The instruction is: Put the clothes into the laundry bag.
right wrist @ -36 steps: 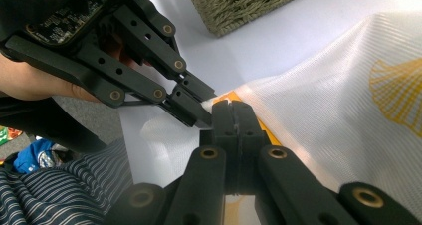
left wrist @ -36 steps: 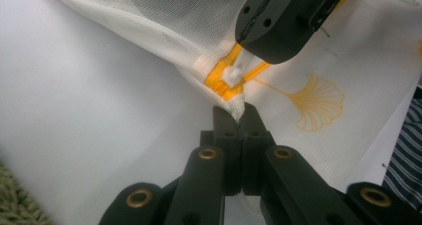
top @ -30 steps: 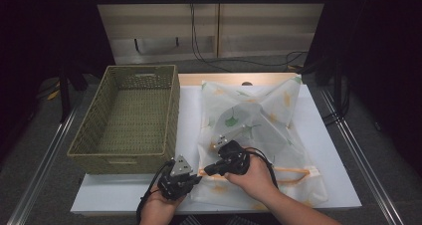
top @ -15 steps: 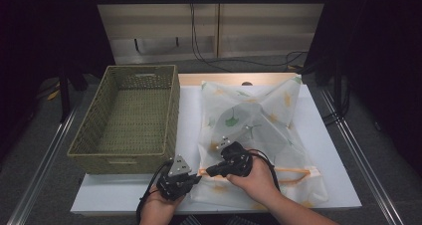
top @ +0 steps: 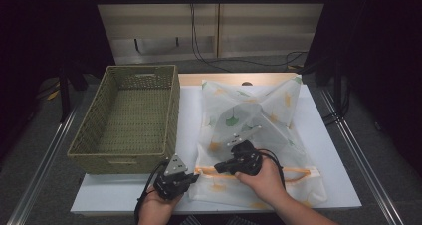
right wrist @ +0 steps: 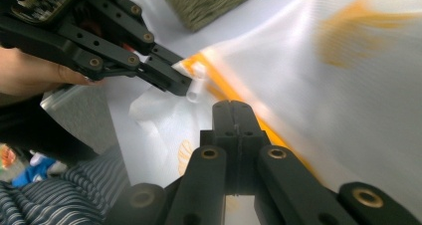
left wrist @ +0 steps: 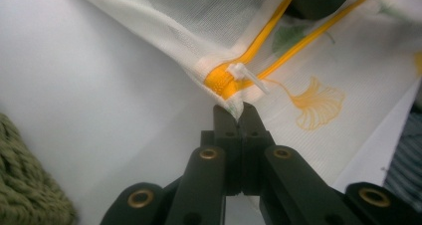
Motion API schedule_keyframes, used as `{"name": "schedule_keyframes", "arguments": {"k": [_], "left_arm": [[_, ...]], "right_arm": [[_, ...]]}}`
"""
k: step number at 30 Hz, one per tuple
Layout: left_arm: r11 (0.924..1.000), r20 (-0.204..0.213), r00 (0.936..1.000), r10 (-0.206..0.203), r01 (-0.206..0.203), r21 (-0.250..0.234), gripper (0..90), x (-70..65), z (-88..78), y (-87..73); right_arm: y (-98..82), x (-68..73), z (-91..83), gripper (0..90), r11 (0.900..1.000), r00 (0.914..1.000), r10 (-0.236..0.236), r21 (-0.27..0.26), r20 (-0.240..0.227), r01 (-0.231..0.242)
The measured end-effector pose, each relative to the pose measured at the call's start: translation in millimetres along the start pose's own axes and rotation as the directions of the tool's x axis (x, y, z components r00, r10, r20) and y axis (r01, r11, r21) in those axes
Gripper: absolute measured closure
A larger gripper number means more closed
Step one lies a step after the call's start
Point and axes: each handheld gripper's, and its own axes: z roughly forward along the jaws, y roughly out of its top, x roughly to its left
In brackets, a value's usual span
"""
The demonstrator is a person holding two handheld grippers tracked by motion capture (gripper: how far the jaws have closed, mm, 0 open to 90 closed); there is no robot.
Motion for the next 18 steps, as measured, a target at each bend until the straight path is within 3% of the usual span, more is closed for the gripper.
{"name": "schedule_keyframes", "arguments": {"k": [3, 9, 13, 14, 18], "left_arm": [[0.9989, -0.02, 0.9987, 0.046, -0.046, 0.014, 90.0, -4.7, 0.5, 3.2], [0.9996, -0.015, 0.9995, 0.027, -0.027, -0.009, 90.0, -5.6, -0.2, 3.4], [0.999, -0.008, 0.9991, 0.04, -0.041, -0.016, 90.0, -5.9, -0.2, 3.4], [0.9991, -0.012, 0.9992, 0.039, -0.039, -0.018, 90.0, -6.9, 0.1, 3.5], [0.9983, -0.012, 0.9984, 0.055, -0.055, -0.021, 90.0, -8.2, 0.6, 3.5]], "right_arm": [[-0.3, -0.8, -4.7, 90.0, 1.0, 1.0, -0.004, -0.011, 0.001, 0.004], [1.6, 11.0, 9.6, 90.0, 0.999, 0.999, -0.043, 0.01, -0.013, 0.044], [-1.7, 12.5, 20.1, 90.0, 0.998, 0.9985, -0.049, 0.042, -0.024, 0.05], [-1.9, 12.7, 22.3, 85.2, 0.998, 0.9984, -0.049, 0.049, -0.028, 0.051], [-1.4, 13.0, 28.6, 80.8, 0.996, 0.9983, -0.051, 0.067, -0.027, 0.053]]}}
